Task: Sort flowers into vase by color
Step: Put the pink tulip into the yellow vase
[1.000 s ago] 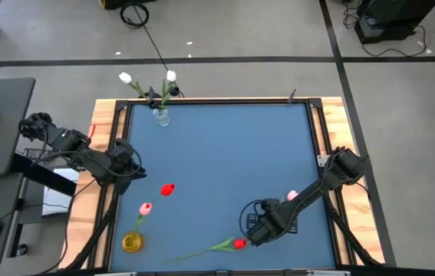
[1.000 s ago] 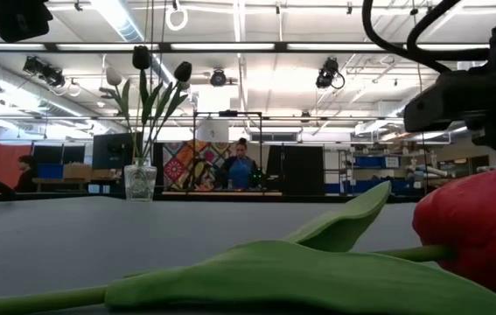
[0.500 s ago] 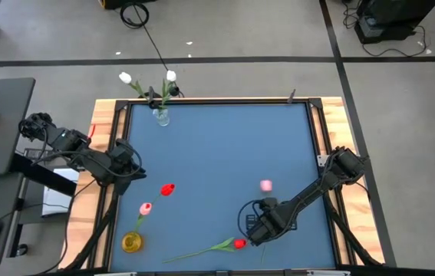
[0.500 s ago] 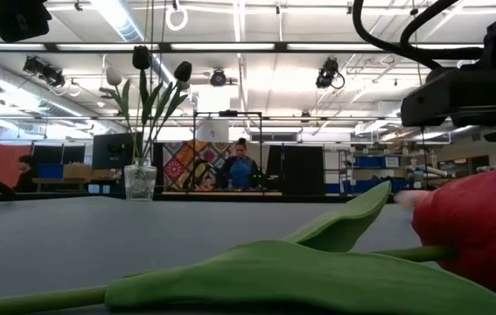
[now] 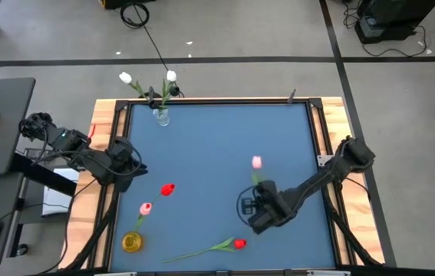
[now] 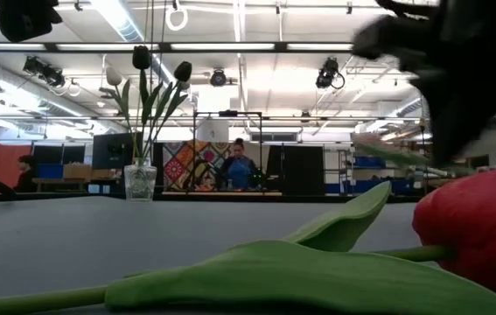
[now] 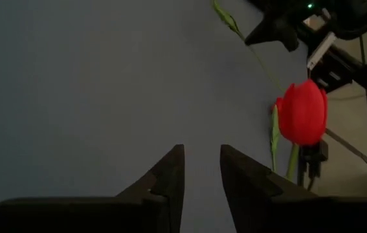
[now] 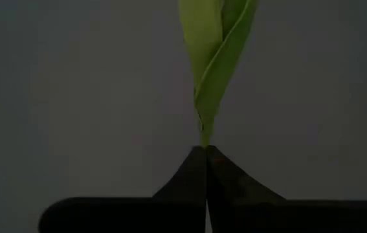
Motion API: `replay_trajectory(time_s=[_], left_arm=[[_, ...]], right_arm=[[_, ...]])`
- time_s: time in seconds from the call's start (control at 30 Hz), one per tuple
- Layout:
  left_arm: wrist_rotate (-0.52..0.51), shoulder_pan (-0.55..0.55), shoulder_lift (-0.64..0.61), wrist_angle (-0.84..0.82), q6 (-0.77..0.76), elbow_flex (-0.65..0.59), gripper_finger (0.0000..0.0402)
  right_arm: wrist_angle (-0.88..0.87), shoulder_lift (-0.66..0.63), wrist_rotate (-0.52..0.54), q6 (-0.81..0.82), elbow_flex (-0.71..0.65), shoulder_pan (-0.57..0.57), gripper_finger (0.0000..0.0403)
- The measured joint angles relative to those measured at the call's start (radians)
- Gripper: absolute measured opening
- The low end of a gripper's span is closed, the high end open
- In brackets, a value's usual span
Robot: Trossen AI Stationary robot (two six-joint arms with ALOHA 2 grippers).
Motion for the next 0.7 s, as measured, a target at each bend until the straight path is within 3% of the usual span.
replay_trajectory(time_s=[0.17,0.3,0.4,0.57,0.7], left_arm=[[-0.058,0.0,-0.001,0.037,0.017,0.0,0.0105],[-0.07,0.0,0.0,0.119,0.082,0.0,0.0105],[-0.096,0.0,0.0,0.199,0.121,0.0,0.0109],[-0.16,0.0,0.0,0.346,0.225,0.0,0.0147],[-0.169,0.0,0.015,0.483,0.353,0.0,0.0191]], right_arm=[[0.044,-0.095,0.16,-0.204,0.001,-0.048,0.0002],[0.184,-0.153,0.258,-0.498,0.001,-0.094,0.0002],[0.393,-0.175,0.32,-0.794,0.002,-0.134,0.0001],[0.858,-0.179,0.23,-1.345,0.002,-0.217,0.0],[1.09,-0.179,0.159,-1.556,0.003,-0.279,0.0]])
